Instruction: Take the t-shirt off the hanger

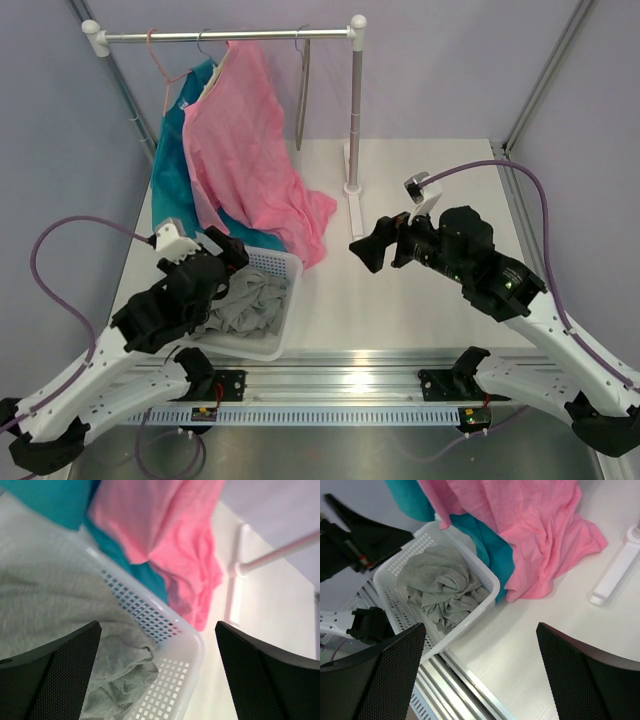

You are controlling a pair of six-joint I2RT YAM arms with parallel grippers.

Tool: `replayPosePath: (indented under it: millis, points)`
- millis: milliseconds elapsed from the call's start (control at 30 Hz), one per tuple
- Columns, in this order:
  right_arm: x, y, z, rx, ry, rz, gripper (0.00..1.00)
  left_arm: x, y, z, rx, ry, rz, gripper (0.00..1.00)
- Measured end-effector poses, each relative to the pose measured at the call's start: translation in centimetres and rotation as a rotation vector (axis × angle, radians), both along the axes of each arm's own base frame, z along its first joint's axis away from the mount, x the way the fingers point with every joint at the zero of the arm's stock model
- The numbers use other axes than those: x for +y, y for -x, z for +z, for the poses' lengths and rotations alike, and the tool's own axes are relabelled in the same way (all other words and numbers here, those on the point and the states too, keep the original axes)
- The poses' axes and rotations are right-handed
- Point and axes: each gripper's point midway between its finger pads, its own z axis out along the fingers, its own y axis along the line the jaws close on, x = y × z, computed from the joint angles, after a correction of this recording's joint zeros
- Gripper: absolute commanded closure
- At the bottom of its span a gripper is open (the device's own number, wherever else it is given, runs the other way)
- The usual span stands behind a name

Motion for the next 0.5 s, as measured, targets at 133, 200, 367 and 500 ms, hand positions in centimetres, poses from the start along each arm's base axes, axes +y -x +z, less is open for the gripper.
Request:
replayPosePath:
  millis: [133,200,367,500]
  points:
    - [-2.2,-1.7,-0.9,0.042,0.019,-0.18,0.0,-1.7,0.5,3.6,-0.106,-0.053,-0.231,0.01]
    - [-3.5,-2.3,-1.2,0.06,0.019,-0.276,0.01,-3.4,0.7,4.9,-0.157,-0.074,-0.36,0.01]
    - [-6.6,-2.2,-0.4,0.034,-0.021,-0.409,0.0,-7.2,1.3,6.8,-0.266,-0.11,-0.607,0.01]
    - [-7.7,-1.1,-0.2,0.016,-0.046,-0.411,0.01,-9.4,1.8,7.2,-0.331,-0.124,-0.737,0.01]
